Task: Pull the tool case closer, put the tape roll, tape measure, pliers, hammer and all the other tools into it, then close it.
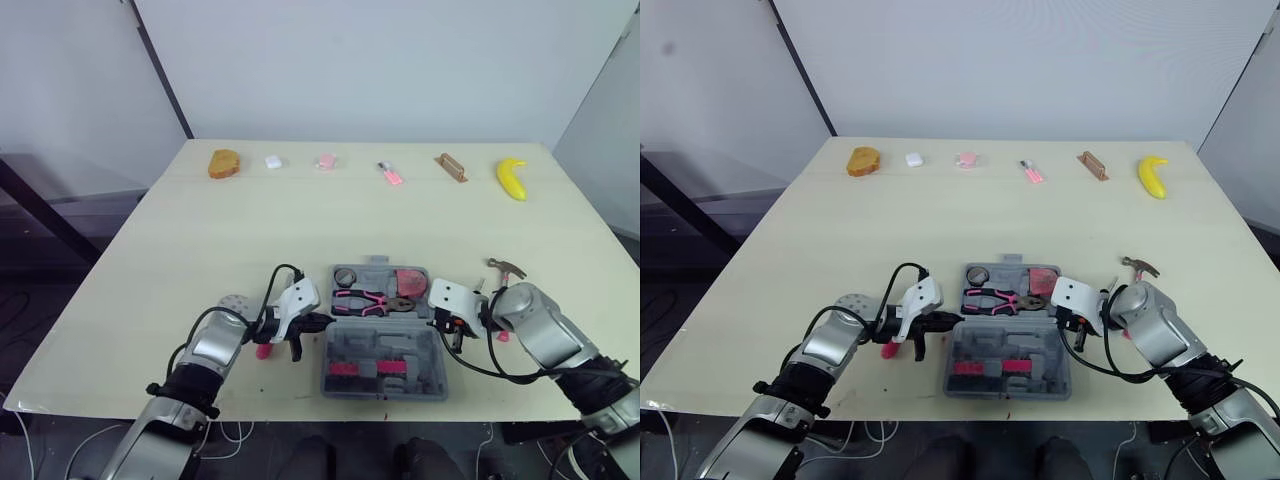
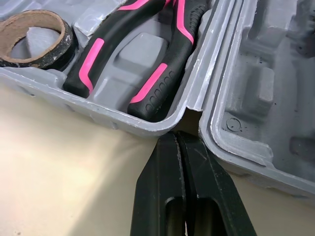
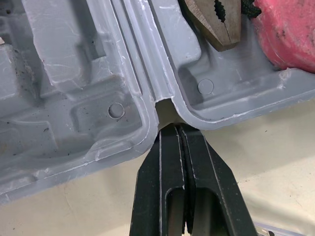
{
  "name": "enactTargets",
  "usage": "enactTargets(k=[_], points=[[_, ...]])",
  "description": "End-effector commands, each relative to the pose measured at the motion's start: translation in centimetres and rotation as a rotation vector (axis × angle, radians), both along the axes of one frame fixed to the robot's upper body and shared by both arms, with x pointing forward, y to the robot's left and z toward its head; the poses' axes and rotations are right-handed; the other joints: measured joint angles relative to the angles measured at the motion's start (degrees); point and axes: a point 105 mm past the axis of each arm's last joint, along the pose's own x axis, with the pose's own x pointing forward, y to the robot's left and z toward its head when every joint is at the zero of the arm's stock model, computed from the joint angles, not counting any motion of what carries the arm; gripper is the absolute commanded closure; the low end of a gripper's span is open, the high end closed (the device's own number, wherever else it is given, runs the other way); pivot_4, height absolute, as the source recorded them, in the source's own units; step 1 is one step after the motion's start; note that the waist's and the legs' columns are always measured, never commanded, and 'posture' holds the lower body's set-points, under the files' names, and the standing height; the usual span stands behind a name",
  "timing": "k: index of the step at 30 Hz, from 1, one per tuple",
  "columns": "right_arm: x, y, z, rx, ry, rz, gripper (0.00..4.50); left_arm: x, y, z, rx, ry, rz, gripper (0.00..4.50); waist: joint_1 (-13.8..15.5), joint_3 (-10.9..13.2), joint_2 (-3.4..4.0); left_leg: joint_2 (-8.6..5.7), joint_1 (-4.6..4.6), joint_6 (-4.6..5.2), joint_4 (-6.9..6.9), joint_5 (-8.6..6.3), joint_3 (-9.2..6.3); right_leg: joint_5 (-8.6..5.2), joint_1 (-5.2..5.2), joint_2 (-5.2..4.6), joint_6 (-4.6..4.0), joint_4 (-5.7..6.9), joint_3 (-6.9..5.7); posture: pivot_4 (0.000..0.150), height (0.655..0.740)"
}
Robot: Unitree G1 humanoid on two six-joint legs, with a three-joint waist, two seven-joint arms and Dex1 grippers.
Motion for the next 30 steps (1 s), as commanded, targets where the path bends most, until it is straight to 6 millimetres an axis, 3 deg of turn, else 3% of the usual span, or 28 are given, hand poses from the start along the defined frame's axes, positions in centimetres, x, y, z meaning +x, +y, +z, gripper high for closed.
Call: enactTargets(k=[1,30], points=[[-0.2,1.2,0.5,0.038,-0.025,0.048,4.5,0.0,-0.8,0.0,0.001,-0.018,-0.008,4.4,0.0,0.0,0.0,0.0,0.0,0.0,0.0,0.0,0.0,0.0,0.0,0.0,0.0,0.0,0.0,0.15,0.74],[-0.4,1.2,0.3,0.047,-0.02,0.063,4.5,-2.1,-0.9,-0.2,0.002,0.031,-0.026,4.4,-0.9,0.0,0.0,0.02,-0.02,0.0,-0.03,0.0,0.01,0.0,-0.01,0.0,0.0,-0.05,0.02,0.15,0.74]])
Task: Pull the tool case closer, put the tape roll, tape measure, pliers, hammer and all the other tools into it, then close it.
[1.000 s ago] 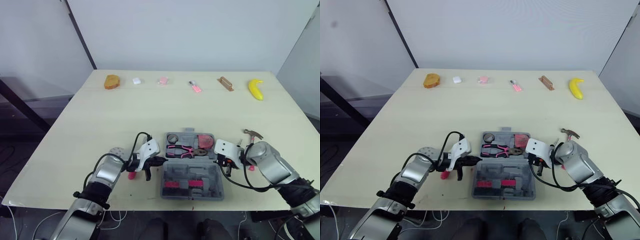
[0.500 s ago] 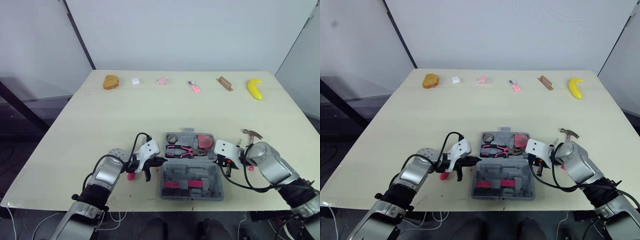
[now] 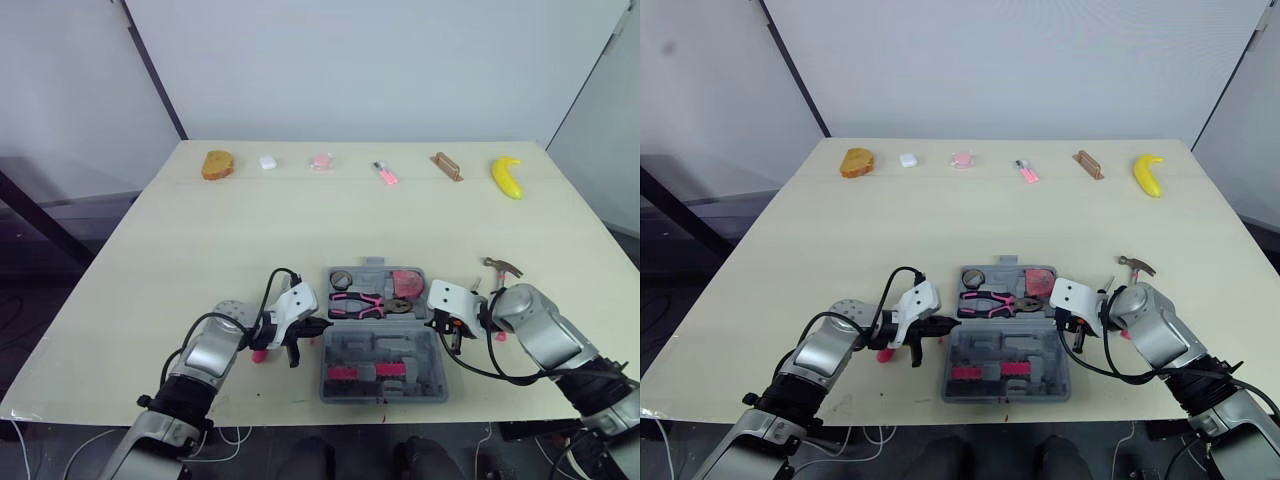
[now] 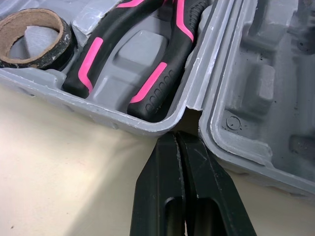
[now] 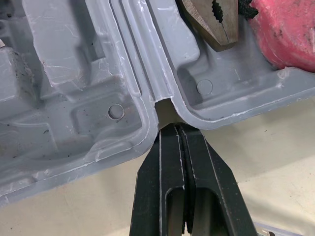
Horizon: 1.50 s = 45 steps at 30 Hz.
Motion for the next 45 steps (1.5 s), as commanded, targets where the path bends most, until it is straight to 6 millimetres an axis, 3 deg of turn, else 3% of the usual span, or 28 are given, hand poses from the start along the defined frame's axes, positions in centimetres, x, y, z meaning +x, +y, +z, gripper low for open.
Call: enactTargets(k=[1,7,11,18,22,23,24,27,28,30,32,33,37,40,45], points=[[-0.3,0.9,0.3,0.03,-0.013,0.037,4.5,-0.8,-1.0,-0.2,-0.013,0.014,-0.043,4.4,0.0,0.0,0.0,0.0,0.0,0.0,0.0,0.0,0.0,0.0,0.0,0.0,0.0,0.0,0.0,0.15,0.74],[0.0,0.9,0.5,0.034,-0.037,0.03,4.5,-0.7,-0.5,-0.1,-0.014,0.001,-0.021,4.4,-0.3,0.0,0.0,0.0,0.0,0.0,-0.01,0.0,0.0,0.0,0.0,0.0,0.0,0.0,0.0,0.15,0.74],[0.4,0.1,1.6,0.089,-0.081,-0.025,4.5,-0.7,0.8,1.0,-0.076,-0.022,0.026,4.4,-0.4,0.0,0.0,0.02,0.0,0.0,-0.01,0.0,0.0,0.0,-0.01,0.0,0.0,0.0,0.01,0.15,0.74],[-0.4,-2.6,5.1,0.388,-0.217,-0.159,4.5,-1.8,2.6,4.7,-0.308,-0.113,0.112,4.4,-0.2,0.2,0.0,0.18,-0.2,0.0,-0.02,0.0,-0.04,0.0,-0.14,-0.14,0.0,-0.04,-0.06,0.15,0.74],[-2.3,-5.8,5.8,0.571,-0.301,-0.297,4.5,-3.3,4.5,6.7,-0.482,-0.155,0.211,4.4,-0.2,0.2,0.0,0.2,-0.21,0.0,-0.03,-0.01,-0.07,-0.01,-0.11,-0.23,0.01,-0.06,-0.01,0.15,0.74],[-3.0,-6.6,5.5,0.593,-0.303,-0.321,3.97,-4.0,5.2,6.5,-0.495,-0.145,0.233,4.5,-0.2,0.2,0.0,0.2,-0.21,-0.01,-0.03,-0.01,-0.06,-0.01,-0.11,-0.23,0.02,-0.07,0.01,0.15,0.74],[-3.7,-7.5,5.2,0.607,-0.311,-0.348,3.55,-4.5,6.1,6.2,-0.515,-0.127,0.277,3.91,-0.3,0.2,0.01,0.2,-0.21,0.0,-0.04,-0.01,-0.05,-0.01,-0.11,-0.24,0.02,-0.08,0.07,0.15,0.74],[-6.3,-10.2,4.3,0.627,-0.331,-0.425,2.07,-6.1,8.8,5.4,-0.543,-0.095,0.402,2.69,-0.3,0.2,0.02,0.2,-0.15,0.0,-0.07,-0.01,-0.03,-0.02,-0.09,-0.24,0.02,-0.06,0.14,0.15,0.74],[-7.4,-11.2,4.1,0.627,-0.335,-0.458,1.78,-6.7,9.9,5.0,-0.533,-0.086,0.442,2.36,-0.3,0.2,0.04,0.2,-0.12,0.0,-0.09,-0.01,-0.01,-0.02,-0.08,-0.24,0.02,-0.06,0.16,0.15,0.74],[-9.2,-12.9,3.9,0.618,-0.344,-0.514,0.7,-7.9,11.8,4.4,-0.528,-0.071,0.509,1.36,-0.3,0.2,0.04,0.21,-0.08,0.0,-0.1,-0.02,0.0,-0.04,-0.08,-0.22,0.01,-0.06,0.16,0.15,0.74],[-10.7,-14.2,3.7,0.604,-0.341,-0.556,0.03,-8.9,13.1,3.8,-0.519,-0.059,0.557,0.55,-0.3,0.2,0.06,0.21,-0.02,0.0,-0.11,-0.02,0.04,-0.05,-0.04,-0.21,0.0,-0.06,0.15,0.15,0.74],[-11.4,-14.9,3.6,0.596,-0.338,-0.58,0.0,-9.4,13.9,3.5,-0.512,-0.053,0.584,0.07,-0.3,0.2,0.06,0.22,0.06,0.0,-0.1,-0.02,0.15,-0.16,-0.01,-0.2,-0.16,-0.06,0.15,0.15,0.74],[-14.1,-17.2,3.0,0.562,-0.314,-0.663,0.0,-11.3,16.2,2.1,-0.478,-0.021,0.671,0.07,-0.3,0.2,0.05,0.31,0.22,0.0,-0.11,-0.02,0.32,-0.21,0.11,-0.2,-0.19,-0.09,0.25,0.15,0.74],[-15.2,-18.4,2.6,0.544,-0.302,-0.701,0.0,-12.2,16.9,1.5,-0.462,-0.005,0.691,0.07,-0.3,0.2,0.01,0.39,0.2,0.0,-0.15,-0.03,0.47,-0.22,0.07,-0.17,-0.16,-0.19,0.29,0.15,0.74],[-14.7,-18.6,2.8,0.543,-0.313,-0.709,0.0,-11.9,16.3,1.8,-0.482,-0.011,0.67,0.07,-0.3,0.3,-0.06,0.46,0.25,0.0,-0.13,-0.03,0.65,-0.21,0.06,-0.21,-0.17,-0.18,0.41,0.15,0.74]])
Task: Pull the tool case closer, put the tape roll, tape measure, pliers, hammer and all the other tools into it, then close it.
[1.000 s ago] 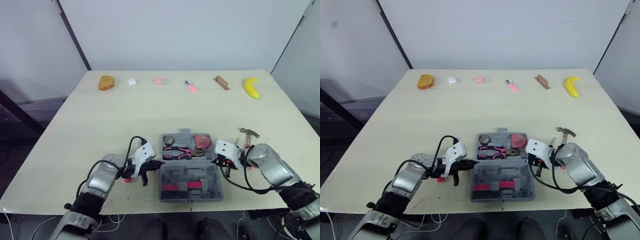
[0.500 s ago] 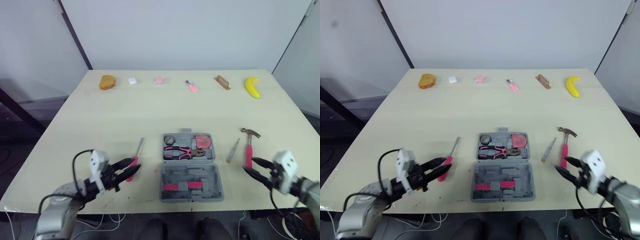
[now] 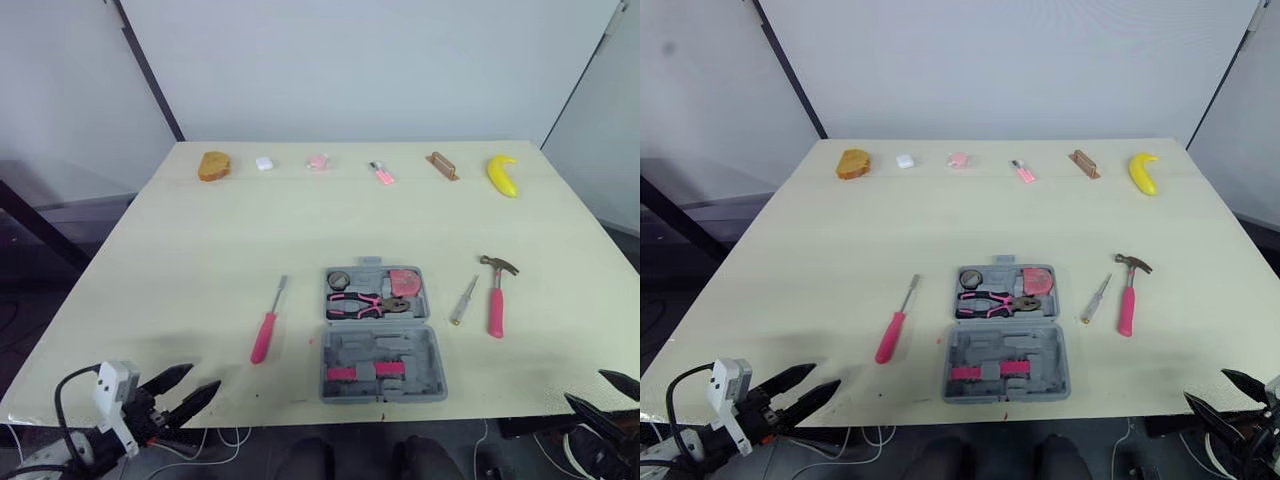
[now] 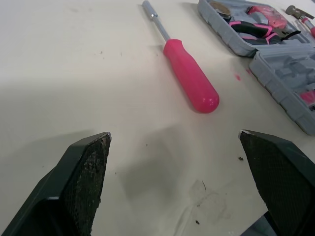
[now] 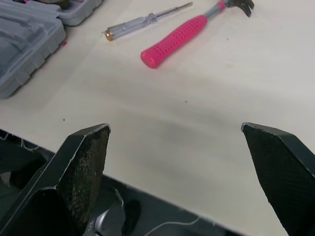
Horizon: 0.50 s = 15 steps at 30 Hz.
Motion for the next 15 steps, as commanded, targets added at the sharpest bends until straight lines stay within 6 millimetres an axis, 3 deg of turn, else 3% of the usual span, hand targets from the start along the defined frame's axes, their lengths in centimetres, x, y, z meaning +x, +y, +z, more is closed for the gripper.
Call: enactTargets(k=[1,7,15], points=[[0.8,0.1,1.6,-0.029,-0.049,0.021,0.0,0.5,-0.3,1.4,0.006,-0.06,-0.022,0.07,0.0,0.0,0.01,0.01,0.0,0.0,0.0,0.0,0.02,0.0,-0.02,0.0,0.0,0.0,0.03,0.15,0.74],[4.8,3.0,4.4,-0.053,-0.157,0.074,0.0,2.7,-3.2,3.4,-0.017,-0.109,-0.101,0.07,0.0,0.0,0.01,0.05,-0.02,0.0,-0.01,0.0,0.06,0.02,-0.05,0.0,0.0,0.01,0.06,0.15,0.74],[9.1,8.2,6.8,-0.155,-0.159,0.239,0.0,3.8,-9.3,7.3,-0.066,-0.18,-0.457,0.07,0.1,0.0,0.03,0.04,-0.05,0.0,0.0,0.0,0.1,0.09,-0.08,0.11,0.1,0.04,0.06,0.15,0.74]])
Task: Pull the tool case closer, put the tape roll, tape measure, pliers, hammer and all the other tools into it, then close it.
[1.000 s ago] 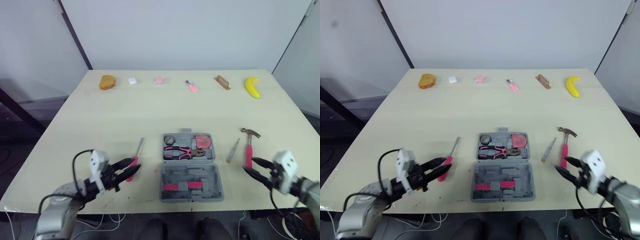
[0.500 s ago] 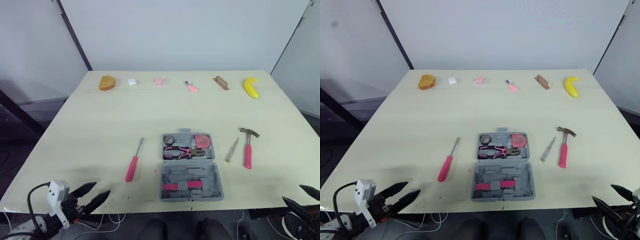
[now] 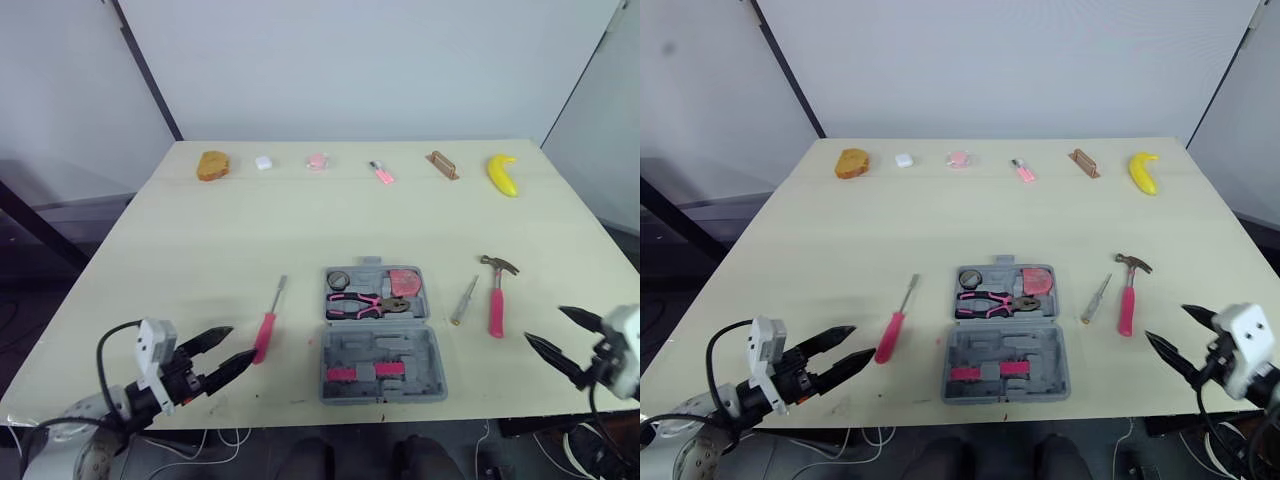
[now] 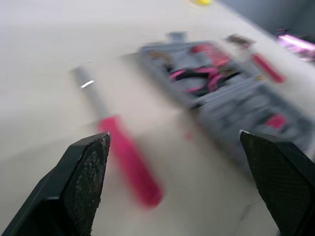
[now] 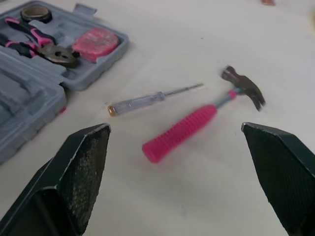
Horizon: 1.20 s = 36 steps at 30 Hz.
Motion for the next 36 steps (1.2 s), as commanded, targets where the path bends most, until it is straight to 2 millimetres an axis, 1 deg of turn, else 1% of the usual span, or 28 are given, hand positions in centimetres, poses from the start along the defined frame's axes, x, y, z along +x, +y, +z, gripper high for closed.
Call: enactTargets(k=[1,4,7,8,10,12,13,15,17,18,19,20,21,26,31,34,35,36], points=[[0.8,2.0,1.3,-0.079,0.015,0.104,0.0,0.1,-2.5,2.5,-0.025,-0.05,-0.172,0.07,0.0,0.0,0.03,-0.01,0.01,0.0,0.0,0.0,0.01,-0.01,0.0,0.01,-0.02,0.0,0.01,0.15,0.74],[1.9,2.9,1.8,-0.177,0.051,0.201,0.0,0.2,-4.3,3.6,-0.009,-0.062,-0.308,0.07,-0.1,0.0,0.01,-0.03,0.0,0.0,0.01,0.0,0.03,0.0,0.0,0.03,0.0,-0.02,0.02,0.15,0.74],[3.6,3.1,2.4,-0.24,0.065,0.242,0.0,0.9,-5.5,4.6,-0.04,-0.07,-0.347,0.07,-0.3,0.1,0.0,-0.04,0.03,0.01,0.01,0.0,0.07,0.06,0.01,0.08,0.12,-0.01,0.04,0.15,0.74],[4.5,3.0,2.4,-0.239,0.093,0.221,0.0,1.2,-6.1,4.9,-0.034,-0.082,-0.367,0.07,-0.3,0.1,-0.02,-0.04,-0.01,0.01,0.01,0.0,0.05,0.07,-0.02,0.1,0.13,-0.02,0.04,0.15,0.74],[6.5,3.4,2.6,-0.181,0.114,0.145,0.0,1.6,-7.1,5.6,-0.034,-0.111,-0.394,0.07,-0.5,0.1,-0.1,0.0,0.01,0.01,0.01,0.0,0.06,0.07,-0.02,0.17,0.13,-0.01,0.06,0.15,0.74],[7.8,3.5,2.2,-0.152,0.133,0.039,0.0,1.8,-7.9,6.1,-0.025,-0.142,-0.402,0.07,-0.5,0.2,-0.13,0.01,-0.03,0.01,0.02,0.0,0.05,0.08,-0.06,0.23,0.12,0.01,0.09,0.15,0.74],[8.1,3.6,2.1,-0.124,0.145,0.005,0.0,1.8,-8.1,6.4,-0.028,-0.152,-0.401,0.07,-0.4,0.2,-0.14,0.03,-0.05,0.01,0.02,0.01,0.03,0.08,-0.08,0.24,0.11,0.03,0.1,0.15,0.74],[8.6,4.4,1.9,-0.038,0.158,-0.059,0.0,1.8,-8.6,6.7,-0.033,-0.165,-0.4,0.07,-0.2,0.2,-0.14,0.03,-0.09,0.0,0.0,0.0,-0.07,0.08,-0.1,0.24,0.11,0.07,0.07,0.15,0.74],[9.0,5.5,1.2,0.044,0.159,-0.136,0.0,1.4,-9.1,7.1,-0.039,-0.179,-0.408,0.07,-0.2,0.2,-0.14,0.03,-0.28,0.0,-0.02,0.0,-0.2,0.08,-0.21,0.23,0.1,0.01,0.0,0.15,0.74],[9.2,5.7,0.8,0.074,0.155,-0.202,0.0,1.3,-9.2,7.2,-0.044,-0.184,-0.407,0.07,-0.2,0.1,-0.14,0.02,-0.39,0.0,-0.01,0.0,-0.18,0.08,-0.34,0.22,0.11,0.04,0.01,0.15,0.74],[9.3,5.7,0.3,0.095,0.154,-0.258,0.0,1.2,-9.2,7.2,-0.045,-0.187,-0.407,0.07,-0.2,0.2,-0.14,0.01,-0.77,-0.03,0.05,0.02,-0.18,0.09,-0.7,0.19,0.12,0.16,0.03,0.15,0.74],[9.3,6.0,-0.2,0.128,0.165,-0.303,0.0,1.0,-9.1,7.1,-0.038,-0.19,-0.414,0.07,-0.2,0.1,-0.13,0.01,-0.95,-0.04,0.1,0.02,-0.16,0.1,-0.85,0.18,0.13,0.21,0.04,0.15,0.74],[9.3,6.2,-0.6,0.148,0.175,-0.344,0.0,0.9,-9.0,7.0,-0.032,-0.19,-0.42,0.07,-0.2,0.1,-0.12,-0.01,-0.95,-0.05,0.1,0.03,-0.14,0.1,-0.87,0.17,0.13,0.23,0.04,0.15,0.74],[9.1,7.4,-2.5,0.126,0.185,-0.452,0.0,0.8,-8.6,6.7,-0.024,-0.195,-0.42,0.07,-0.2,0.2,-0.09,-0.06,-0.93,-0.04,0.09,0.03,-0.12,0.1,-0.86,0.16,0.13,0.22,0.03,0.15,0.74],[9.6,7.6,-3.8,0.169,0.191,-0.577,0.0,0.9,-8.4,6.3,-0.014,-0.207,-0.422,0.07,-0.4,0.2,-0.08,-0.08,-0.88,-0.04,0.08,0.03,-0.1,0.1,-0.86,0.21,0.13,0.23,0.05,0.15,0.74],[9.8,7.5,-5.2,0.188,0.222,-0.647,0.78,0.8,-8.3,5.9,-0.006,-0.211,-0.424,0.0,-0.5,0.2,-0.07,-0.26,-0.85,-0.04,0.07,0.02,-0.09,0.1,-0.85,0.22,0.13,0.23,0.05,0.15,0.74],[9.8,7.4,-5.6,0.191,0.231,-0.662,1.25,0.8,-8.3,5.8,-0.004,-0.212,-0.424,0.0,-0.6,0.2,-0.07,-0.26,-0.85,-0.04,0.06,0.02,-0.09,0.1,-0.86,0.22,0.13,0.23,0.06,0.15,0.74],[9.8,7.4,-5.8,0.193,0.235,-0.671,1.6,0.8,-8.3,5.8,-0.003,-0.214,-0.423,0.0,-0.6,0.2,-0.04,-0.26,-0.85,-0.04,0.06,0.02,-0.09,0.1,-0.86,0.22,0.13,0.24,0.05,0.15,0.74]])
